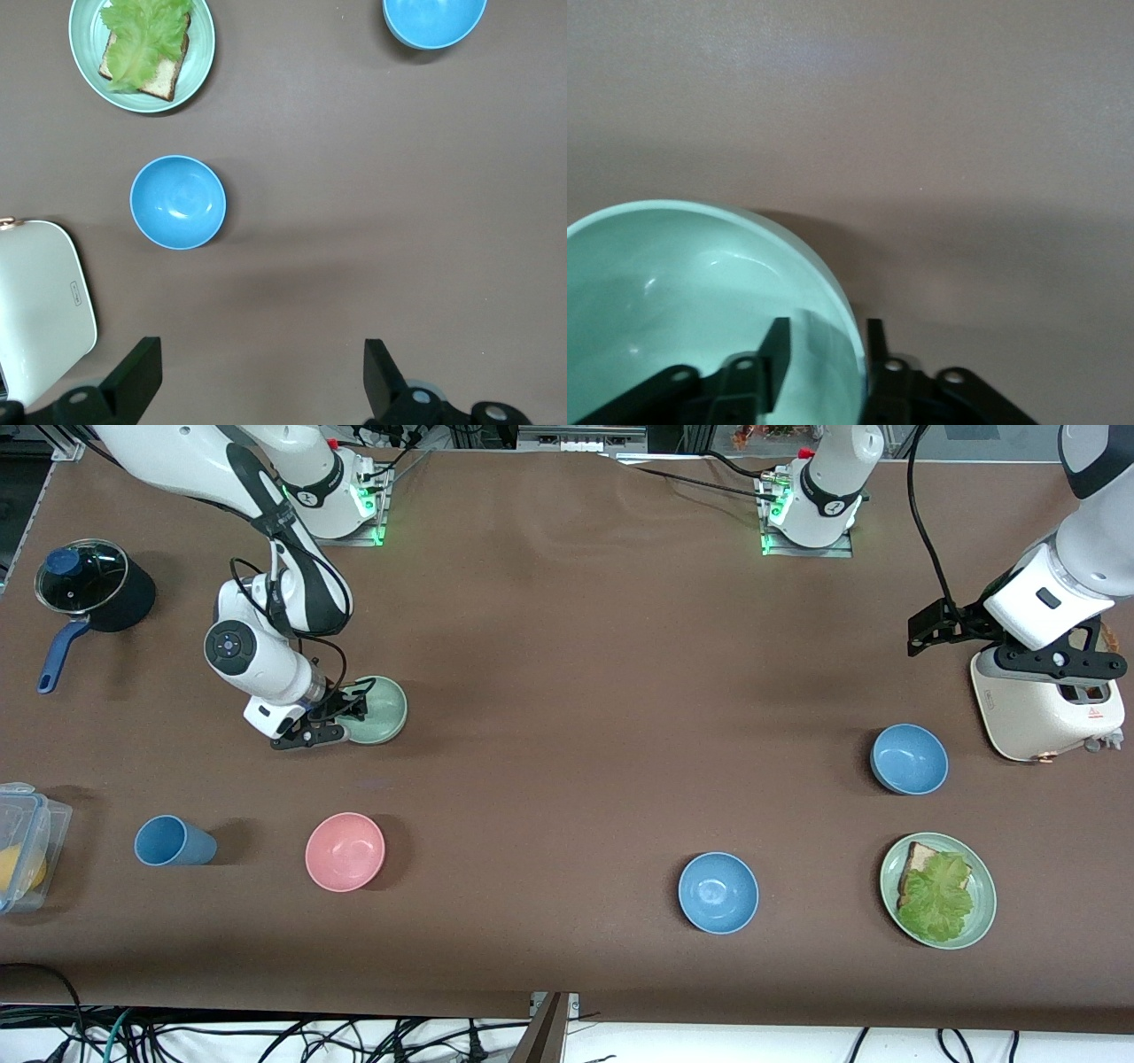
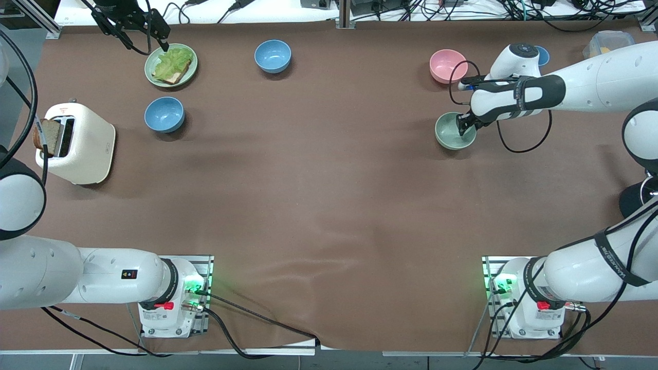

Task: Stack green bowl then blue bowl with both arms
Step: 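Reach the right gripper down to the rim of the pale green bowl, then grip the green bowl rim and slide it toward the table middle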

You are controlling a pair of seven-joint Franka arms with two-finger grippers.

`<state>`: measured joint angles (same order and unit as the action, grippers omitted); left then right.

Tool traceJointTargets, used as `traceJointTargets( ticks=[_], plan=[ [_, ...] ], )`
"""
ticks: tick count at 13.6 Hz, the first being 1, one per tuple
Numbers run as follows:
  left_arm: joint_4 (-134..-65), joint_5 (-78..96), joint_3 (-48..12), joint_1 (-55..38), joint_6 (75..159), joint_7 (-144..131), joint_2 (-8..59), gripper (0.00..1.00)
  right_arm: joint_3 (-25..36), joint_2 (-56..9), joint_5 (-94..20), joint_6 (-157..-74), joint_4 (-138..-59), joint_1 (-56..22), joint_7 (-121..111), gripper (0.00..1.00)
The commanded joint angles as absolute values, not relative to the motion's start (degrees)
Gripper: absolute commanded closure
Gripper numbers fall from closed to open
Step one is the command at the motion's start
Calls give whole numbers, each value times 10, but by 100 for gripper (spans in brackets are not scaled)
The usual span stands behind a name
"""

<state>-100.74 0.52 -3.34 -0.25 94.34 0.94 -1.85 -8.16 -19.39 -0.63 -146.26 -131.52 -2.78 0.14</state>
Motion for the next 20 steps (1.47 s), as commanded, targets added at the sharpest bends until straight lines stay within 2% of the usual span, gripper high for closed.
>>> traceJointTargets(
  ticks=[1, 2, 5, 7, 9, 13, 15, 20],
  plan=[
    [-1004, 13, -34, 0, 938, 7, -21, 0, -83, -184, -18, -1463, -1308, -27, 12, 100],
    [-1004, 13, -34, 0, 938, 7, -20, 0, -85, -177, -18, -1439, -1298, -29, 18, 100],
    [-1004, 13, -34, 0, 938, 7, -21, 0, -125, -178, -24, -1321, -1203, -29, 62, 100],
    [-1004, 13, -34, 0, 938, 7, -21, 0, -161, -186, -39, -1282, -1145, -36, 128, 100],
    [-1004, 13, -34, 1, 938, 7, -20, 0, -173, -214, -44, -1297, -1114, -71, 194, 100],
    [-1004, 14, -34, 1, 938, 7, -20, 0, -172, -309, -43, -1366, -1016, -199, 393, 100],
    [-1004, 13, -34, 0, 938, 7, -21, 0, -167, -337, -41, -1423, -1014, -235, 440, 100],
    [-1004, 13, -34, 1, 938, 7, -21, 0, -164, -370, -41, -1482, -1030, -251, 458, 100]
  ],
)
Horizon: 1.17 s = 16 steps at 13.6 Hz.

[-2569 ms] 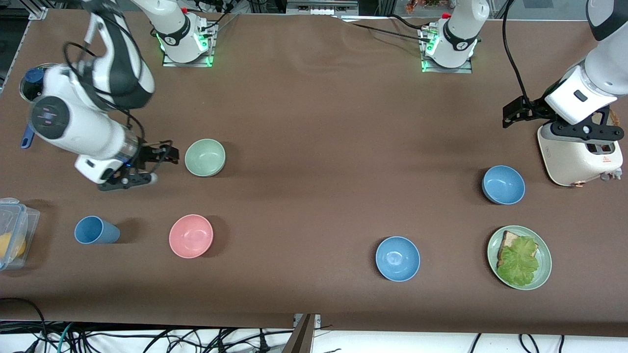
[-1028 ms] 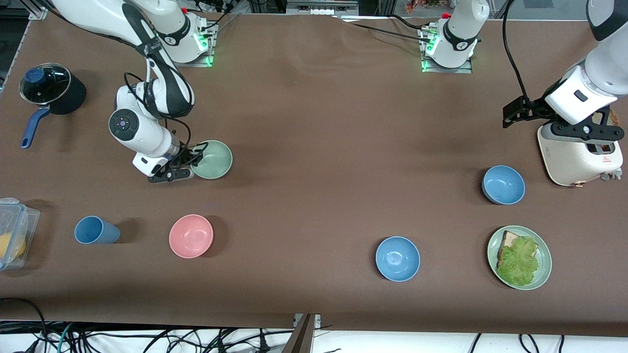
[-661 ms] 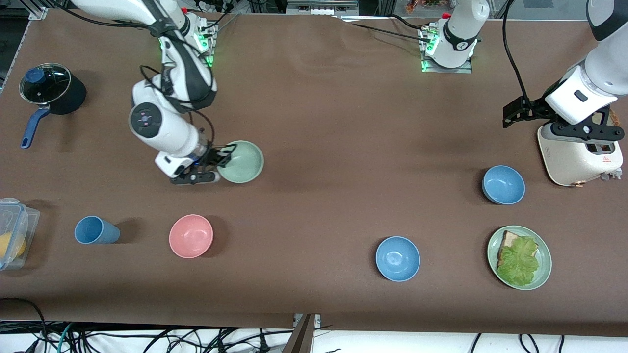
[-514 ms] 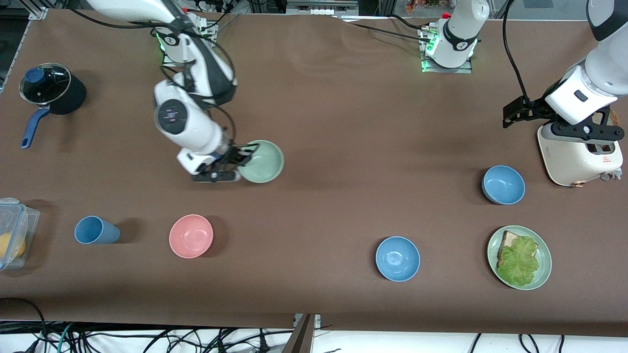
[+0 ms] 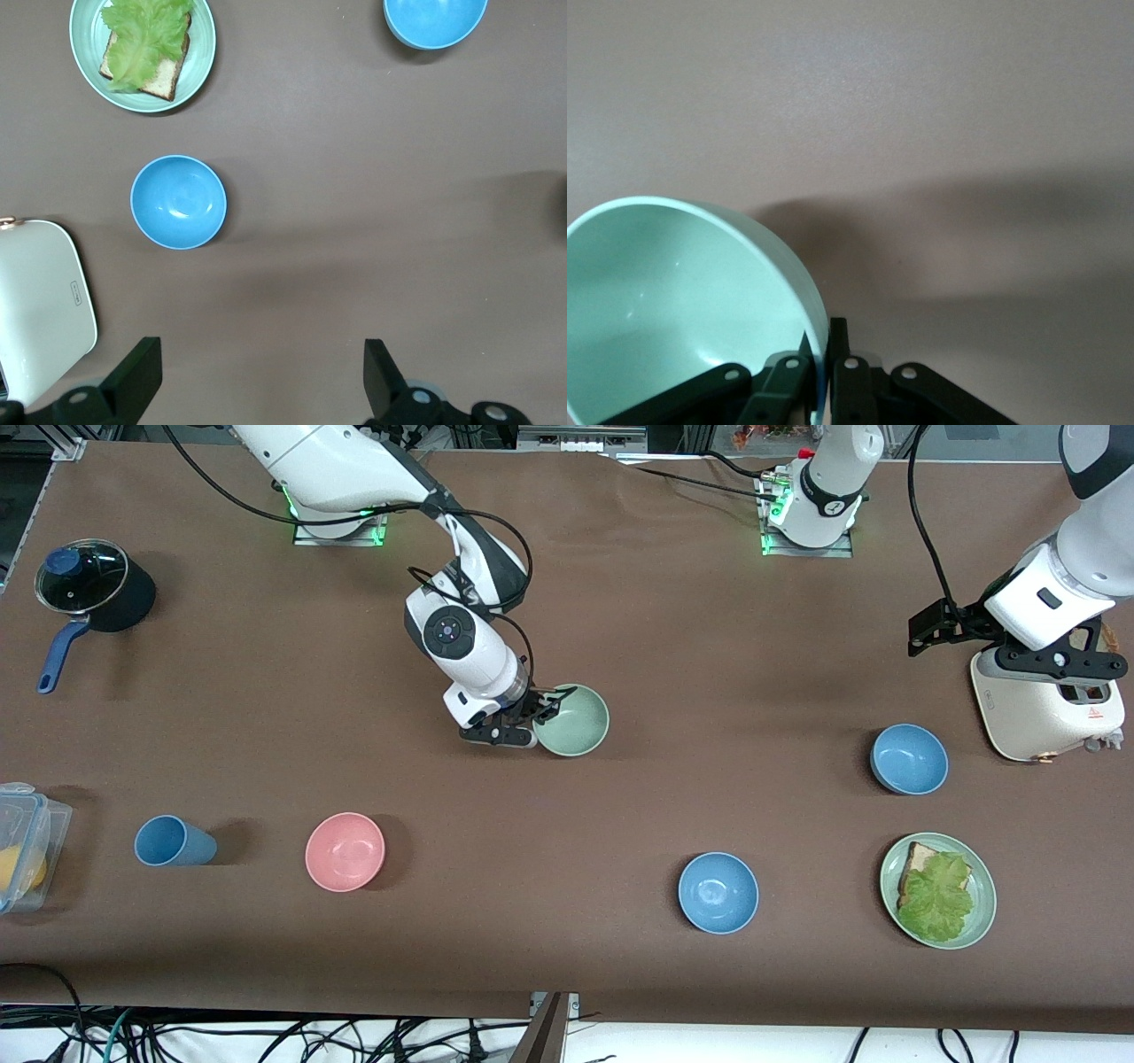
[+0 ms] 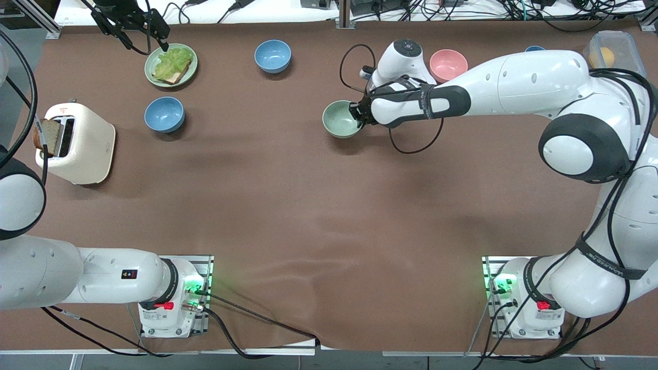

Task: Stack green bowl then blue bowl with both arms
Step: 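Grip the green bowl rim and slide it toward the table middle, then release the green bowl and draw the right gripper back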

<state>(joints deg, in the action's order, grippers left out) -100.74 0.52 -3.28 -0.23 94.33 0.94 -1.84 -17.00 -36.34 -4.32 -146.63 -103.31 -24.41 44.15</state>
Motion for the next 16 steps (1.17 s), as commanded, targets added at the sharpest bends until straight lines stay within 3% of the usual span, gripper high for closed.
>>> traceJointTargets(
  ticks=[1, 2, 3, 5, 7, 16],
  plan=[
    [-1004, 13, -33, 1, 938, 7, -21, 0, -163, -372, -41, -1484, -1031, -252, 458, 90],
    [-1004, 13, -34, 1, 938, 7, -21, 0, -162, -373, -41, -1484, -1031, -251, 458, 61],
    [-1004, 13, -33, 1, 938, 7, -21, 0, -162, -371, -41, -1484, -1031, -251, 459, 1],
    [-1004, 14, -33, 1, 938, 8, -20, 0, -153, -348, -40, -1473, -1032, -250, 457, 0],
    [-1005, 16, -33, 3, 938, 11, -19, 0, -121, -305, -39, -1412, -1029, -250, 452, 0],
    [-966, 21, -31, 44, 934, 15, 61, 0, 80, -93, -48, -1124, -1019, -244, 181, 0]
  ],
)
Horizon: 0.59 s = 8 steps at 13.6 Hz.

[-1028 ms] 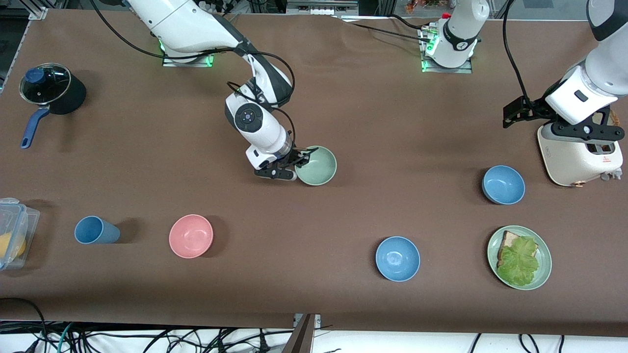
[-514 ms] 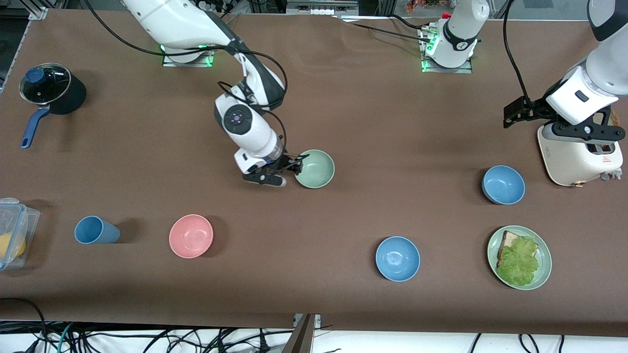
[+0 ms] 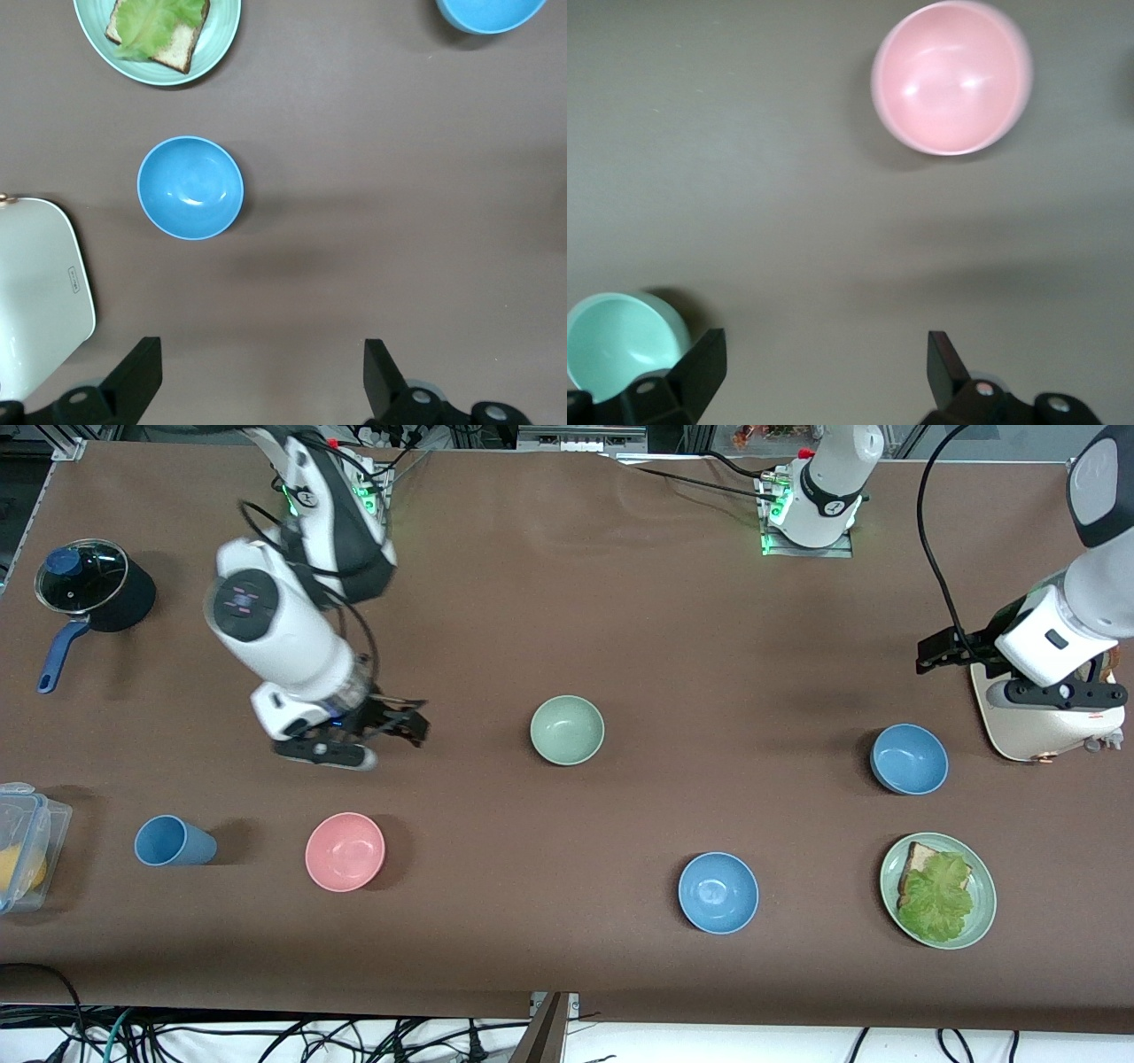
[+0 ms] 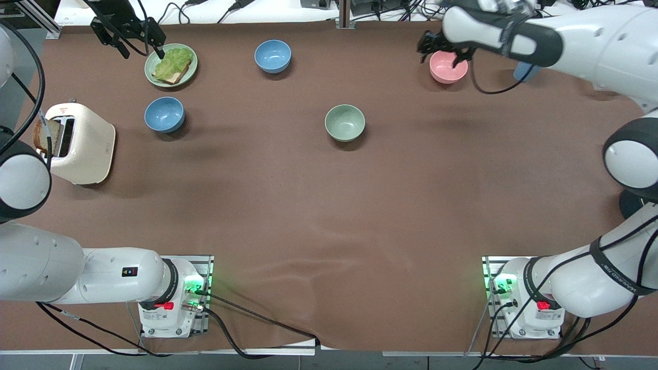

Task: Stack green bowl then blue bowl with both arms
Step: 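Release the green bowl and draw the right gripper back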

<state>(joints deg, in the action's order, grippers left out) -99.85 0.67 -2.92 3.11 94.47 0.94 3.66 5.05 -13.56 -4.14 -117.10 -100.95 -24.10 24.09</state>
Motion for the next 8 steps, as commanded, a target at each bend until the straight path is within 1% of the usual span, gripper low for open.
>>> traceJointTargets(
  ticks=[1, 3, 4, 5, 6, 8],
  plan=[
    [-965, 21, -31, 55, 934, 19, 68, 0, 97, -75, -48, -1095, -1019, -245, 159, 0],
    [-965, 21, -31, 91, 941, 66, 95, 0, 127, -44, -48, -1044, -1019, -244, 141, 0],
    [-965, 19, -31, 108, 949, 82, 114, 0, 134, -27, -47, -1027, -1018, -237, 116, 0],
    [-966, 13, -31, 119, 963, 85, 126, 0, 123, -22, -45, -1003, -1016, -209, 106, 0],
    [-969, 8, -30, 122, 976, 90, 136, 0, 95, -22, -44, -975, -999, -171, 104, 0],
    [-975, -28, -30, 134, 1013, 119, 178, 0, 21, -39, -42, -911, -922, -93, 98, 0]
  ],
)
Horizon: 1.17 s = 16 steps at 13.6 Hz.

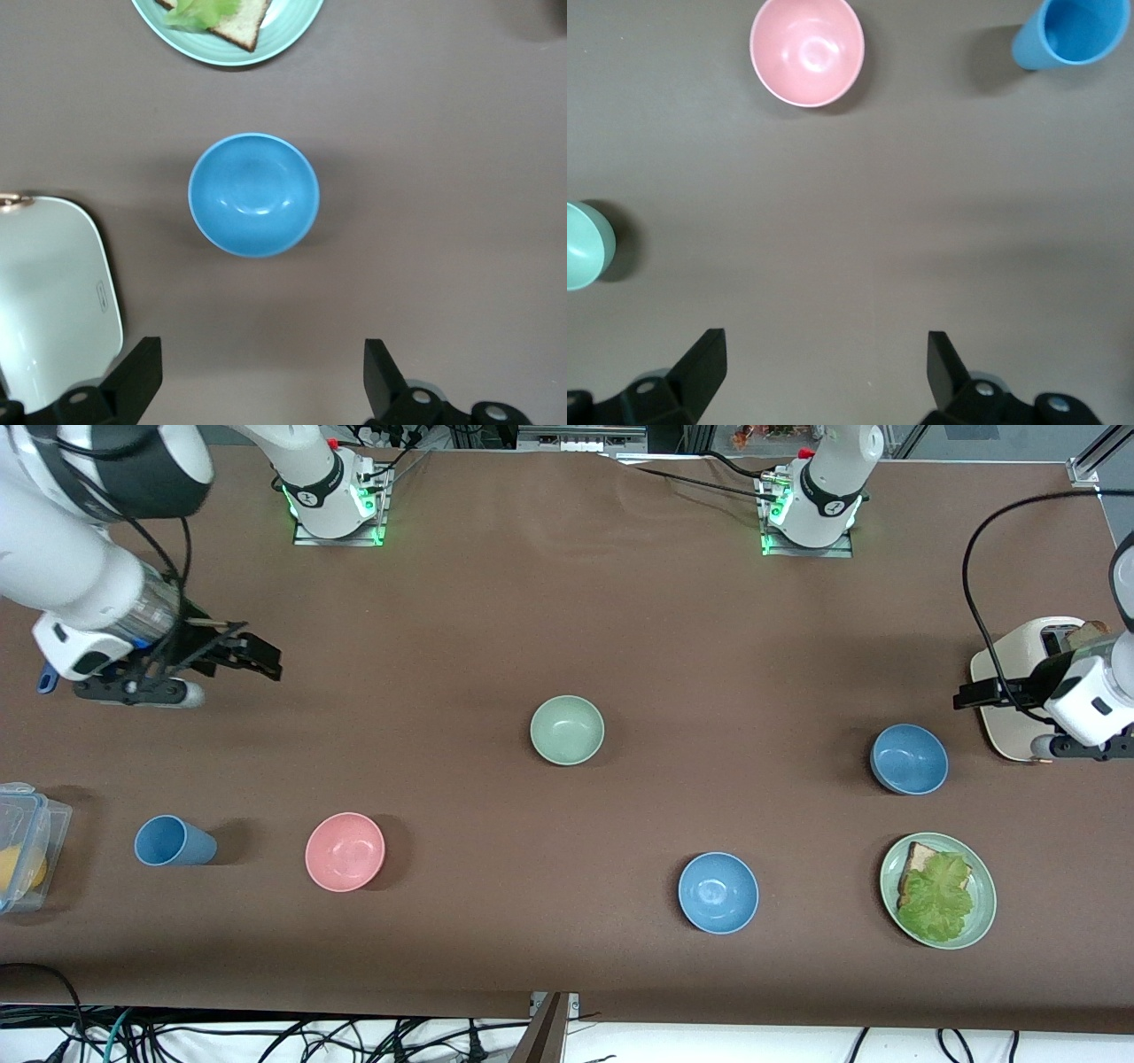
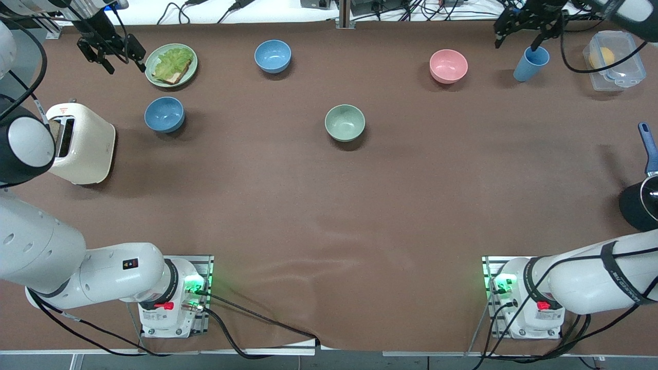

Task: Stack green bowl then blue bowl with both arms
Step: 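Release the green bowl and draw the right gripper back, then reach the left gripper to the blue bowl and grip its rim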

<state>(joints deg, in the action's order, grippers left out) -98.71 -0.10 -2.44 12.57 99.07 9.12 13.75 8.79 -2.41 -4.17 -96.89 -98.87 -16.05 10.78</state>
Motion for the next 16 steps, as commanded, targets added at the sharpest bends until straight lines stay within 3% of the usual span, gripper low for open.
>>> traceJointTargets(
  ticks=[1, 4, 7, 11, 12, 13, 15, 16],
  plan=[
    [-975, -40, -30, 149, 1043, 135, 204, 0, -2, -48, -40, -890, -893, -64, 96, 0],
    [-986, -40, -30, 169, 1158, 184, 270, 1, -4, -49, -36, -874, -883, -61, 97, 0],
    [-1048, -40, -30, 184, 1276, 223, 296, 1, -5, -49, -35, -867, -885, -62, 97, 0],
    [-1104, -40, -31, 192, 1316, 237, 295, 9, -7, -49, -2, -867, -880, -63, 86, 0],
    [-1109, -40, -31, 192, 1317, 237, 295, 25, -7, -47, 0, -867, -883, -63, 85, 0],
    [-1108, -40, -31, 192, 1315, 239, 294, 72, -6, -47, 1, -867, -884, -63, 68, 0],
    [-1104, -40, -32, 192, 1314, 245, 294, 96, -4, -47, 1, -867, -879, -61, 28, 0],
    [-1100, -40, -32, 192, 1314, 252, 294, 97, -2, -50, 1, -868, -878, -57, 13, 0]
  ],
)
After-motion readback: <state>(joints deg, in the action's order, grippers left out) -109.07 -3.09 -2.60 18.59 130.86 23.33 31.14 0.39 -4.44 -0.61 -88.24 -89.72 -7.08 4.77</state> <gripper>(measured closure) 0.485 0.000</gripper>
